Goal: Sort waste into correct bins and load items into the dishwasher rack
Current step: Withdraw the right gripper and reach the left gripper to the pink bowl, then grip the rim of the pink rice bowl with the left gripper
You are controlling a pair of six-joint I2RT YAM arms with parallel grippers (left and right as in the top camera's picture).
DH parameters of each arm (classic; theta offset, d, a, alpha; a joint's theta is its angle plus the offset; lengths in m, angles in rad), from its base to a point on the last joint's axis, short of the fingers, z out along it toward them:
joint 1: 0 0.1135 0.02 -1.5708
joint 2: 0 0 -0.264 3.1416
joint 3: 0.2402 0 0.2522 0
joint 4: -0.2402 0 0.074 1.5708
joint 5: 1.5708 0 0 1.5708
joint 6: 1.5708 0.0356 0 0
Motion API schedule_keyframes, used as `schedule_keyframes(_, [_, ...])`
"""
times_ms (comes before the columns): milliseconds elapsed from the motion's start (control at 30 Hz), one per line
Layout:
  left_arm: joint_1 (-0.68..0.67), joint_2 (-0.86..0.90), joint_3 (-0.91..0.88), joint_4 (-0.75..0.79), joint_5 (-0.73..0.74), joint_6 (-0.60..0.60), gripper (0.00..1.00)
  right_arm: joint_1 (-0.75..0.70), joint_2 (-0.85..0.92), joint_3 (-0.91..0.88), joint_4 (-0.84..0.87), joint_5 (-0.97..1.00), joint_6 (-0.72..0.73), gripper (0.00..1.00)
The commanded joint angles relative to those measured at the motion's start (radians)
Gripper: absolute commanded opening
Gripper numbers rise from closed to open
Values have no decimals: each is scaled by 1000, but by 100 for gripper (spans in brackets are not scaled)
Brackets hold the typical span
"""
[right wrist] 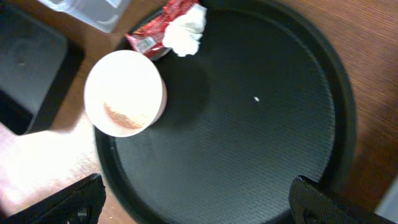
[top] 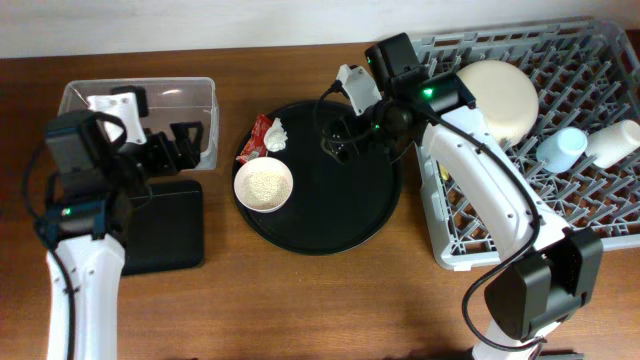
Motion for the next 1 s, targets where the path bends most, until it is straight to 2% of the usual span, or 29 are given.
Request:
schedule_keyframes(0, [-78, 89, 17, -36, 5, -1, 100, -30, -14, 18, 5, 121, 99, 98])
schedule_keyframes(67, [-118, 137, 17, -43, 0, 12, 100, -58, -14, 18, 5, 123, 141, 98])
schedule_keyframes(233, [-204, 223, 17, -100, -216, 13, 100, -86, -14, 17, -14, 123, 140, 98])
schedule_keyframes(300, [-231, 256, 17, -109, -255, 13, 99, -87, -14, 14, -17, 123, 140, 98])
schedule_keyframes(333, [-239, 276, 17, -105, -259, 13, 83, -87, -14, 11, -15, 123, 140, 98])
schedule_keyframes(367, [-241, 292, 17, -101, -259, 13, 73, -86, -14, 9, -11, 123, 140, 98])
schedule_keyframes(400, [-241, 311, 17, -98, -258, 10, 70, -86, -14, 7, -10, 123, 140, 98])
schedule_keyframes(633, [-260, 407, 17, -97, -280, -10, 70, -86, -14, 2, -16, 123, 140, 98])
schedule_keyframes(700, [-272, 428, 17, -98, -315, -10, 75, -86, -14, 2, -16, 123, 140, 98])
schedule_keyframes(800, [-277, 448, 17, -98, -322, -10, 75, -86, -14, 2, -16, 123, 140, 98])
schedule_keyframes(967, [-279, 478, 17, -100, -325, -10, 64, -86, -14, 2, -16, 123, 140, 98])
